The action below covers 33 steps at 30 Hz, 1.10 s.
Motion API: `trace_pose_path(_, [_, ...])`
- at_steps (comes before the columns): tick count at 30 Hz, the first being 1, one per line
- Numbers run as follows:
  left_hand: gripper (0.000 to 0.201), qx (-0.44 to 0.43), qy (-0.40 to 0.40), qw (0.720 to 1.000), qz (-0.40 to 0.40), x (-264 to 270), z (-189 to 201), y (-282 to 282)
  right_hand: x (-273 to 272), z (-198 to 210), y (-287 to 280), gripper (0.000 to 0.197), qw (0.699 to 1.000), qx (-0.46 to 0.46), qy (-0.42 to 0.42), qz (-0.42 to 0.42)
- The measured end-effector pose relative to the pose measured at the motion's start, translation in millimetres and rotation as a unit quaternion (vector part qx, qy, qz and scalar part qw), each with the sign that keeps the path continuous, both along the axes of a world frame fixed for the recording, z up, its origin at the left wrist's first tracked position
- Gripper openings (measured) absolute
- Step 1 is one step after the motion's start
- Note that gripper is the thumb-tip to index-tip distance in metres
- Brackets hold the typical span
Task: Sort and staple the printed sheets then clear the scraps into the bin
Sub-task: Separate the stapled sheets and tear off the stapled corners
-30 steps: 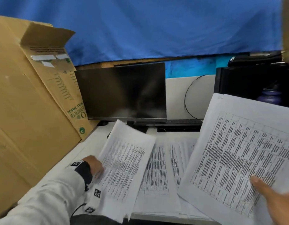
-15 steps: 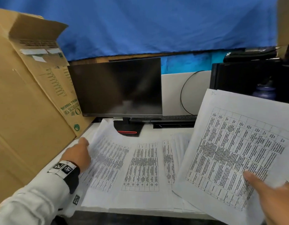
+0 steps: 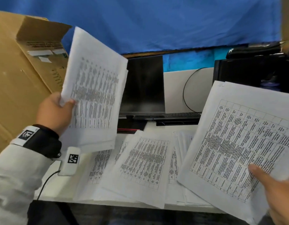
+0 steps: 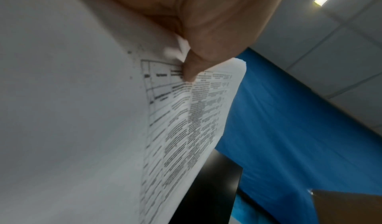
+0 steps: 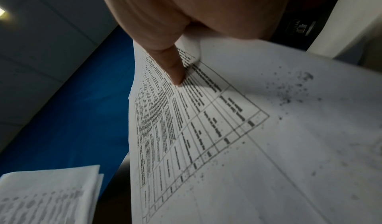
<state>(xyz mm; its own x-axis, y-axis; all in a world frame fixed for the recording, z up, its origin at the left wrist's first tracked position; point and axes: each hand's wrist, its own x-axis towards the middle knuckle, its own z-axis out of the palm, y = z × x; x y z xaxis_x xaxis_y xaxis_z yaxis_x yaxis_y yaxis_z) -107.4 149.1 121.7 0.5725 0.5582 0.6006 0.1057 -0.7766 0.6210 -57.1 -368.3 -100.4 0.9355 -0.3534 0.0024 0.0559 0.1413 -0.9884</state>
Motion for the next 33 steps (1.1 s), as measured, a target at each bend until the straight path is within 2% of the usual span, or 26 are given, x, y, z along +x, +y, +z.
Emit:
trace_pose_path(3, [0.027, -0.031, -0.073, 0.996, -0.031, 0, 9, -1, -2, 5, 1, 0.084, 1.0, 0.014, -0.001, 0.006])
trace_pose_path(5, [0.023, -0.128, -0.08, 0.985, -0.081, 5, 2, -6, -3, 5, 1, 0.091, 1.0, 0.023, -0.001, 0.005])
trace_pose_path(7, [0.02, -0.222, -0.015, 0.966, -0.134, 16, -18, -16, -4, 5, -1, 0.102, 1.0, 0.029, 0.0, -0.001])
trace_pose_path(9, [0.02, -0.252, 0.119, 0.945, -0.174, 25, -52, -31, -8, 12, 2, 0.105, 0.999, 0.027, -0.007, -0.016])
trace_pose_path(10, [0.02, -0.242, 0.185, 0.935, -0.179, 30, -74, -38, -9, 15, 5, 0.102, 0.999, 0.024, -0.007, -0.022])
trace_pose_path(12, [0.024, -0.151, 0.305, 0.928, -0.151, 42, -118, -51, -13, 24, 10, 0.09, 0.999, 0.029, -0.018, -0.012])
trace_pose_path(15, [0.034, -0.005, 0.455, 0.886, -0.092, 53, -158, -67, -19, 31, 12, 0.081, 0.999, 0.039, -0.034, -0.008])
trace_pose_path(17, [0.037, 0.103, 0.51, 0.852, -0.061, 53, -164, -76, -21, 34, 12, 0.068, 0.998, 0.04, -0.042, -0.01])
trace_pose_path(18, [0.038, 0.141, 0.519, 0.841, -0.057, 52, -165, -80, -23, 36, 13, 0.054, 0.998, 0.037, -0.044, -0.016])
trace_pose_path(19, [0.039, 0.164, 0.52, 0.836, -0.056, 52, -167, -83, -24, 38, 13, 0.038, 0.999, 0.029, -0.041, -0.02])
trace_pose_path(21, [0.04, 0.187, 0.523, 0.829, -0.065, 51, -170, -86, -23, 36, 14, 0.027, 0.999, 0.019, -0.031, -0.024])
trace_pose_path(22, [0.039, 0.185, 0.523, 0.829, -0.07, 50, -170, -86, -23, 34, 15, 0.026, 0.999, 0.014, -0.028, -0.03])
trace_pose_path(24, [0.036, 0.155, 0.506, 0.845, -0.07, 44, -166, -86, -22, 34, 19, 0.029, 0.999, 0.012, -0.022, -0.031])
trace_pose_path(27, [0.024, 0.109, 0.434, 0.892, -0.065, 31, -147, -86, -21, 37, 26, 0.05, 0.999, 0.003, -0.027, -0.026])
trace_pose_path(28, [0.021, 0.081, 0.402, 0.91, -0.068, 25, -137, -85, -21, 38, 28, 0.051, 0.999, -0.002, -0.02, -0.026])
trace_pose_path(31, [0.023, -0.003, 0.29, 0.95, -0.114, -3, -105, -80, -21, 42, 34, 0.028, 1.0, -0.01, -0.007, -0.028])
trace_pose_path(33, [0.018, -0.036, 0.211, 0.964, -0.159, -24, -82, -74, -18, 47, 40, 0.023, 1.0, -0.017, 0.004, -0.024])
